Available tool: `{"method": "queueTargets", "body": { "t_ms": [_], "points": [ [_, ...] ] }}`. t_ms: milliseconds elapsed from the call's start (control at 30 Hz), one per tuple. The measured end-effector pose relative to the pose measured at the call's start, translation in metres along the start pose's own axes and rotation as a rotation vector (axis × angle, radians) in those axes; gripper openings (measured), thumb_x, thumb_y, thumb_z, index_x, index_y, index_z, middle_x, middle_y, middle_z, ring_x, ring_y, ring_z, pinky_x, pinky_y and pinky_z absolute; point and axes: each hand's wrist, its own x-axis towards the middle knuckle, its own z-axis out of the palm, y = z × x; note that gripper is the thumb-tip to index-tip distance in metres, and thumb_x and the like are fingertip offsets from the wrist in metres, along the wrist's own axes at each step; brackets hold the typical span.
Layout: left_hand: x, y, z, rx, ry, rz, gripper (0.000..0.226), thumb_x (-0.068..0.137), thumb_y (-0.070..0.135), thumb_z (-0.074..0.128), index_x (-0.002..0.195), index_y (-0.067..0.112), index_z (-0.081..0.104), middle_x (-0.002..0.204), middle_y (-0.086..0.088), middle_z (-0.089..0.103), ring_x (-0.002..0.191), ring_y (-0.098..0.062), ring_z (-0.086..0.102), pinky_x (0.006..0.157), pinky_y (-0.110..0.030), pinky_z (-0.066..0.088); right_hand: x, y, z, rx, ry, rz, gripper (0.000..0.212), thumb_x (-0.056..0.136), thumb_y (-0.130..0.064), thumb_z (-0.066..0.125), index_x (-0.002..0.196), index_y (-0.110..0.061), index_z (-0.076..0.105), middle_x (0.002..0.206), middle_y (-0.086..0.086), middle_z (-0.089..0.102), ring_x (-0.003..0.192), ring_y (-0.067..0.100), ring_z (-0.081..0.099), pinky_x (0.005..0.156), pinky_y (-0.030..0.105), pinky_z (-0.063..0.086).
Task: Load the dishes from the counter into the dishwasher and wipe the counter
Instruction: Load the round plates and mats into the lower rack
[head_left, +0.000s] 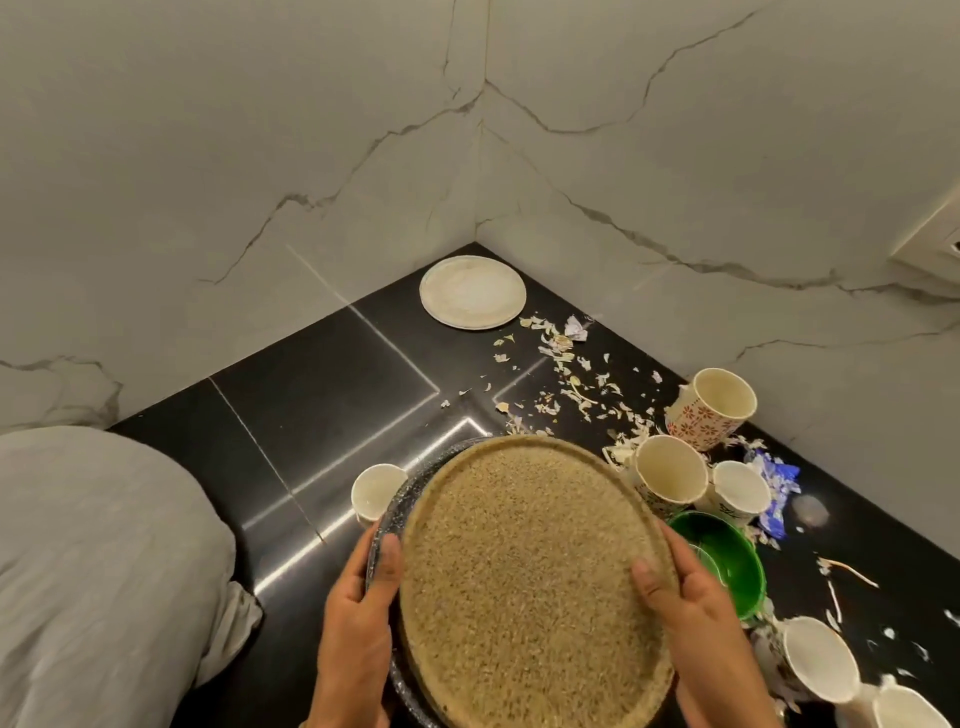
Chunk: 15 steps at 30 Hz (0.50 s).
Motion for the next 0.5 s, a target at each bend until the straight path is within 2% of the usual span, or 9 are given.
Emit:
{"method": "queueTargets", "body": {
  "t_ms": [33,67,133,233,333,400,500],
  "points": [
    [-0.001,-0.001,-0.001,-0.027,-0.032,-0.01,0.07,0.071,0.064,0.078,0.126,0.022,0.065,0.12,-0.009,0.071,0.109,-0.018,0.07,0.101,-0.042,0.05,-0.001,0.004,0.005,-0.024,-0.028,-0.001,0.051,0.089,-0.011,0.059,0.134,-0.033,0.051,0.124,0.002,0.064,0.111,0.026,0.061,0.097,0.046,0.047],
    [-0.002,-0.001,-0.003,-0.069,-0.051,-0.025,0.085,0.064,0.074,0.076,0.13,0.022,0.063,0.127,-0.01,0.068,0.118,-0.027,0.065,0.107,-0.052,0.043,-0.002,0.008,0.009,-0.051,-0.052,-0.005,0.054,0.086,-0.014,0.062,0.133,-0.038,0.05,0.129,-0.002,0.061,0.116,0.023,0.059,0.102,0.046,0.045],
    [-0.003,0.002,-0.004,-0.138,-0.115,-0.089,0.081,0.071,0.072,0.071,0.136,0.024,0.059,0.135,-0.01,0.063,0.127,-0.033,0.058,0.111,-0.059,0.035,-0.003,0.014,0.016,-0.11,-0.087,-0.024,0.06,0.085,-0.016,0.065,0.134,-0.045,0.045,0.14,-0.008,0.052,0.127,0.017,0.051,0.111,0.048,0.039],
    [0.001,0.005,-0.007,-0.127,-0.197,-0.071,0.06,0.08,0.049,0.068,0.135,0.026,0.06,0.132,-0.004,0.066,0.123,-0.027,0.062,0.109,-0.057,0.038,0.002,0.017,0.02,-0.086,-0.056,-0.032,0.063,0.089,-0.009,0.062,0.139,-0.043,0.044,0.143,-0.009,0.049,0.128,0.017,0.049,0.111,0.045,0.039],
    [0.006,0.007,-0.007,-0.107,-0.231,-0.113,0.046,0.087,0.036,0.069,0.132,0.029,0.061,0.126,0.0,0.07,0.115,-0.021,0.067,0.103,-0.05,0.044,0.004,0.012,0.026,-0.016,-0.01,-0.031,0.061,0.09,-0.003,0.06,0.13,-0.048,0.05,0.136,-0.009,0.054,0.12,0.017,0.055,0.105,0.045,0.044],
    [0.011,0.007,-0.007,-0.062,-0.196,-0.094,0.039,0.092,0.038,0.063,0.131,0.031,0.061,0.122,0.005,0.071,0.109,-0.015,0.069,0.099,-0.045,0.047,0.005,0.007,0.029,-0.046,-0.01,-0.064,0.061,0.088,-0.005,0.063,0.125,-0.053,0.052,0.135,-0.012,0.055,0.122,0.015,0.054,0.108,0.047,0.042],
    [0.017,0.003,-0.011,-0.07,-0.087,-0.105,0.04,0.09,0.039,0.058,0.128,0.024,0.064,0.115,-0.001,0.074,0.104,-0.022,0.072,0.098,-0.048,0.049,0.007,0.003,0.032,-0.08,-0.054,-0.074,0.06,0.084,-0.01,0.067,0.125,-0.051,0.053,0.131,-0.018,0.055,0.123,0.011,0.053,0.108,0.046,0.043]
  ]
}}
